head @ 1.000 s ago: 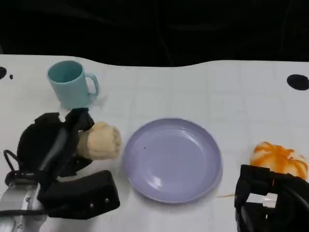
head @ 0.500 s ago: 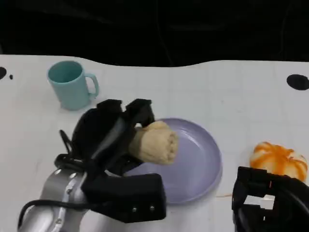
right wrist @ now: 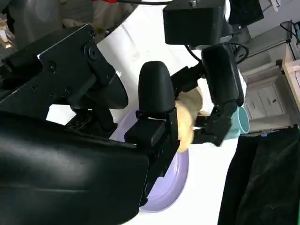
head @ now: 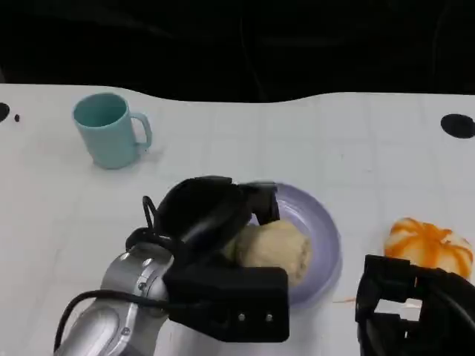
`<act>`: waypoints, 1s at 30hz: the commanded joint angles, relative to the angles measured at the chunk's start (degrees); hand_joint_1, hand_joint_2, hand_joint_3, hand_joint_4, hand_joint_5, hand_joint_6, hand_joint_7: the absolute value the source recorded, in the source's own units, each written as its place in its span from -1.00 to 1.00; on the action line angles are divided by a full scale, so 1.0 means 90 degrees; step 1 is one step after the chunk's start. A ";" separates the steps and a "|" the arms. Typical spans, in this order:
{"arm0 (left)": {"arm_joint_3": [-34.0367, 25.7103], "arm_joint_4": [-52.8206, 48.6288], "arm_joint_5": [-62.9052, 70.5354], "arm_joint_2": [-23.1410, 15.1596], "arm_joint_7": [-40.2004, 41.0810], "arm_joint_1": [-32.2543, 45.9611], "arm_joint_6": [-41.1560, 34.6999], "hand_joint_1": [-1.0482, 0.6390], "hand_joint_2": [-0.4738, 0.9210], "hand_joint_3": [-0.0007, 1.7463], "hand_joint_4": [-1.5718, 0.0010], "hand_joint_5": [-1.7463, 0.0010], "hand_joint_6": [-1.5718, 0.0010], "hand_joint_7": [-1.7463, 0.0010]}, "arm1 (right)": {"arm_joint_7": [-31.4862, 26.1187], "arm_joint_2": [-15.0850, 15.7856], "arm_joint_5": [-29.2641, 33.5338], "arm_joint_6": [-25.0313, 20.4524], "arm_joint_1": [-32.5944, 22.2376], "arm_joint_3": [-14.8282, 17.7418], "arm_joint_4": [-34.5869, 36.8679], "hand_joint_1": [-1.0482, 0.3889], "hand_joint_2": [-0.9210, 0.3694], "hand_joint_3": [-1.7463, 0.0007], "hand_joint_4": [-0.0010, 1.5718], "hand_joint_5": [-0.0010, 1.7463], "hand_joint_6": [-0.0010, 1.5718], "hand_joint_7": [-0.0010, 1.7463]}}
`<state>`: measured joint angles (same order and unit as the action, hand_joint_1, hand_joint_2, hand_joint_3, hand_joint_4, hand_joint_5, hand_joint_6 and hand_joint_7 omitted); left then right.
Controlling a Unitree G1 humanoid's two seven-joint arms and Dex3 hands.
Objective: Grasp the towel on the left side of the plate with the left hand and place it into the plate.
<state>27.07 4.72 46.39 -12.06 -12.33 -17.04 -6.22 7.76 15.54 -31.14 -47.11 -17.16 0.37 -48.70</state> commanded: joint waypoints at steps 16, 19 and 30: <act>-0.0089 0.0878 0.0220 -0.0593 -0.1021 0.0079 -0.0146 -0.75 1.00 -0.82 1.00 0.57 0.84 0.98 | 0.0013 0.0087 -0.0037 -0.0055 0.0004 0.0072 -0.0060 0.43 -0.30 -0.65 0.07 1.00 -0.05 0.78; -0.0297 0.1139 0.0104 -0.0723 -0.1084 0.0254 -0.0144 -0.73 1.00 -0.83 1.00 0.55 0.82 0.97 | -0.0018 0.0071 -0.0038 -0.0090 0.0007 0.0071 -0.0079 0.43 -0.30 -0.65 0.07 1.00 -0.05 0.78; -0.1530 0.2144 -0.0861 -0.1185 -0.0901 0.1353 0.0149 -0.62 1.00 -0.83 0.92 0.45 0.77 0.96 | 0.0028 0.0075 -0.0046 -0.0040 0.0003 0.0092 -0.0048 0.43 -0.29 -0.65 0.06 1.00 -0.06 0.78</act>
<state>15.95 22.44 40.89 -21.62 -22.00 -7.17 -6.26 7.86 15.68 -31.25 -47.45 -17.02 0.47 -48.78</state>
